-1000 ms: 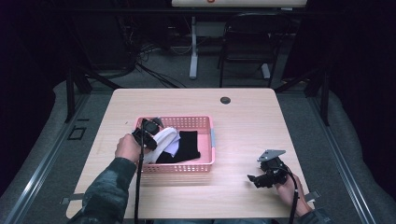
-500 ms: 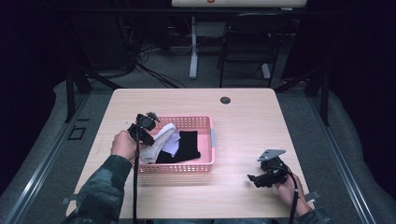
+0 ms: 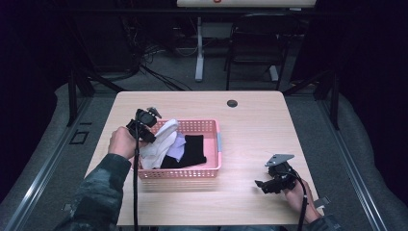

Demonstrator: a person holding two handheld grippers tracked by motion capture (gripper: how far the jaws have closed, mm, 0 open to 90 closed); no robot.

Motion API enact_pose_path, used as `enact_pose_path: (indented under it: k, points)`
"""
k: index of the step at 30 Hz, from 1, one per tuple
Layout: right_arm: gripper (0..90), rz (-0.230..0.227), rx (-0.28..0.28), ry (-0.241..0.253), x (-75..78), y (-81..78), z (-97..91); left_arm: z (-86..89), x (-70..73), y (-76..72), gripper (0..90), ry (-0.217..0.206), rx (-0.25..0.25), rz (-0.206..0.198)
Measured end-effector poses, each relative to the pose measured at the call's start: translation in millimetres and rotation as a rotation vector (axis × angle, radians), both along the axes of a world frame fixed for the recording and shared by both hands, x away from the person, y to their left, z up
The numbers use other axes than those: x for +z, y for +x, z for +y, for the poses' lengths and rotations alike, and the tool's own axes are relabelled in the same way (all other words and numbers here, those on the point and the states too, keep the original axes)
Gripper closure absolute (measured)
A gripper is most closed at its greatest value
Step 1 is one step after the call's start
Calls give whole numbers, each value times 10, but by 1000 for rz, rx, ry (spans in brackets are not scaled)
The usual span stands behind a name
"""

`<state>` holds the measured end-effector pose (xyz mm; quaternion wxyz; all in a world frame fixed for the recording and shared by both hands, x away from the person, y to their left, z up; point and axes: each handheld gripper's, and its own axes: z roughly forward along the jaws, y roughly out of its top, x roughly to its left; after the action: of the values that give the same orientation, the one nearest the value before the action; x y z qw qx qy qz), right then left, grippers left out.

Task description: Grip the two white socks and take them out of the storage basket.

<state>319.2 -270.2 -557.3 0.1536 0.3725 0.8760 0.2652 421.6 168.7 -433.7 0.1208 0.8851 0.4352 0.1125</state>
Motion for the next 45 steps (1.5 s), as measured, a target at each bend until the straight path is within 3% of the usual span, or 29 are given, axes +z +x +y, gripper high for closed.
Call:
enact_pose_path:
  k: [10,26,36,45]
  points:
    - [158,4,0,25,-13,2,15,123,156,-27,860,5,21,-23]
    - [158,9,6,9,2,-3,14,449,352,-118,860,18,78,-47]
    - [157,7,9,16,1,-1,21,803,401,-217,860,30,147,-54]
    - [157,7,11,18,4,-3,31,1080,328,-252,860,23,220,-47]
